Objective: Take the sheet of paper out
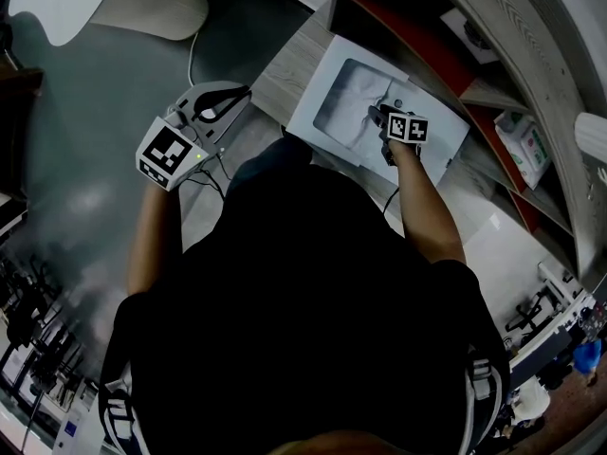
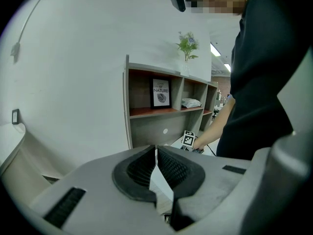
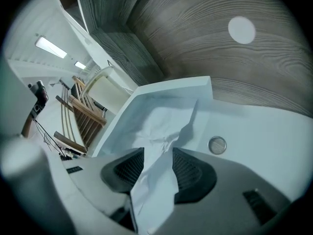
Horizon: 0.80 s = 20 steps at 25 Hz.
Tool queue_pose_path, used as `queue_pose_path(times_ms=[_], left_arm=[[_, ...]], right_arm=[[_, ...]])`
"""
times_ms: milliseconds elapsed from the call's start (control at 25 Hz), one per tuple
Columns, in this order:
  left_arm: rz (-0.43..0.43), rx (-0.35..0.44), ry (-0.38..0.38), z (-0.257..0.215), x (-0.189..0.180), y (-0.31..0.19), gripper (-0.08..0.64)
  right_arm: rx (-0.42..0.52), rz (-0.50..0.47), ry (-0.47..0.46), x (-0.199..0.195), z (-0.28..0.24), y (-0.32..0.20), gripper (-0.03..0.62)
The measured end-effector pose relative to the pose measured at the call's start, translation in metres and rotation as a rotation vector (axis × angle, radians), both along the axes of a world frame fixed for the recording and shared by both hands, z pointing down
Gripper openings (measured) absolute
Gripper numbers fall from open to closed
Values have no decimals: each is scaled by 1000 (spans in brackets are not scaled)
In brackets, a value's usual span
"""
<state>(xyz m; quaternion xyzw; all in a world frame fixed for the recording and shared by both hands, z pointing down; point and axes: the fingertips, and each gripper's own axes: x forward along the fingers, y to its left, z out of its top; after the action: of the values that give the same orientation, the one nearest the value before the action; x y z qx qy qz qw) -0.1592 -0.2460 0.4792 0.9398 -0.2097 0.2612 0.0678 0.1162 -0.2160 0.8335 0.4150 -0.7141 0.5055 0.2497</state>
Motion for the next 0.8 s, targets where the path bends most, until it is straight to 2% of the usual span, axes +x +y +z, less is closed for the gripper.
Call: queue_pose_path(times_ms=[320,800], left_arm=[[-8,-1,-1,3,-4,-1,29],[-21,-4,0,5,-16,-3,29]], right_arm=[[-19,1,-5,-11,13,-4,190],[-51,107,-45,-13,19,-12,189]])
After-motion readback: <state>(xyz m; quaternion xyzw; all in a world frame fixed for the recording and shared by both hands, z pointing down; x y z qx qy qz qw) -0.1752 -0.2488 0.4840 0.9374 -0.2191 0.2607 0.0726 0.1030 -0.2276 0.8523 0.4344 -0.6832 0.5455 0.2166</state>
